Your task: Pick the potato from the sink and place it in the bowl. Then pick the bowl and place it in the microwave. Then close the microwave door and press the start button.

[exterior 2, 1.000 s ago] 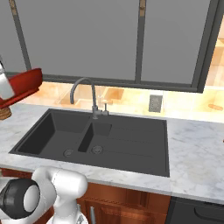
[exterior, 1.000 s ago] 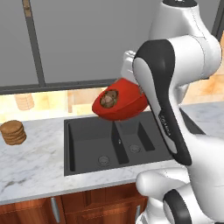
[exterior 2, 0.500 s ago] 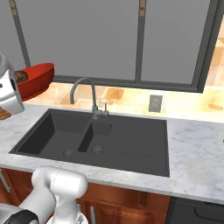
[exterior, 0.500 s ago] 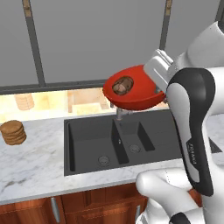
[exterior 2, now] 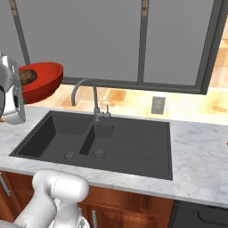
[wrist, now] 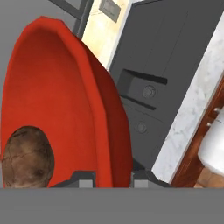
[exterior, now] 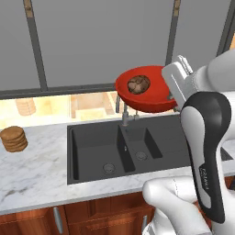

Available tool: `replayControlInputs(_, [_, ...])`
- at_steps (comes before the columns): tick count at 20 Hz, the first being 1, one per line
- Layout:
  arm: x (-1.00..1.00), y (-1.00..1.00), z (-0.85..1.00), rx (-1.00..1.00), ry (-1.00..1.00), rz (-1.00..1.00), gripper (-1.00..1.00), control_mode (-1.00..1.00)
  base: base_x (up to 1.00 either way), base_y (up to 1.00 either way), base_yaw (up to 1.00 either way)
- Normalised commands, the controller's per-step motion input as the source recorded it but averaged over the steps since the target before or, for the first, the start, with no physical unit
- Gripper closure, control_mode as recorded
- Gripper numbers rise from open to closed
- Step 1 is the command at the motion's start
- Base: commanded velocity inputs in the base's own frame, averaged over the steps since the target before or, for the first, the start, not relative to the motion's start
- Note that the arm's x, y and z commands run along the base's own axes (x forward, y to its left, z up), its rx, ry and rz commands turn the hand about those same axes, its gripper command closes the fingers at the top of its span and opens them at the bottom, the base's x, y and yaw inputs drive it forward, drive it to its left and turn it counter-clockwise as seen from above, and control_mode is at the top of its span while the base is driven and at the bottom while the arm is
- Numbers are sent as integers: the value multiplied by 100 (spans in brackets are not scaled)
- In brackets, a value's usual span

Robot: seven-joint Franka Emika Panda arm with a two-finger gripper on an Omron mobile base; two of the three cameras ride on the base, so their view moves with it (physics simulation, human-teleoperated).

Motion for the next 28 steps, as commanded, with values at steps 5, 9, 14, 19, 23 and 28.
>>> replayControlInputs(5, [-1, 0, 20, 7, -3, -12, 100, -100, 0, 0, 0])
replayControlInputs(9, [0, -12, -1, 2, -3, 0, 100, -100, 0, 0, 0])
replayControlInputs(14, [0, 0, 0, 0, 0, 0, 100, -100, 0, 0, 0])
replayControlInputs(19, [0, 0, 0, 0, 0, 0, 100, -100, 0, 0, 0])
replayControlInputs(23, [0, 0, 0, 0, 0, 0, 100, 100, -21, 0, 0])
replayControlInputs(28, [0, 0, 0, 0, 0, 0, 100, 100, -77, 0, 22])
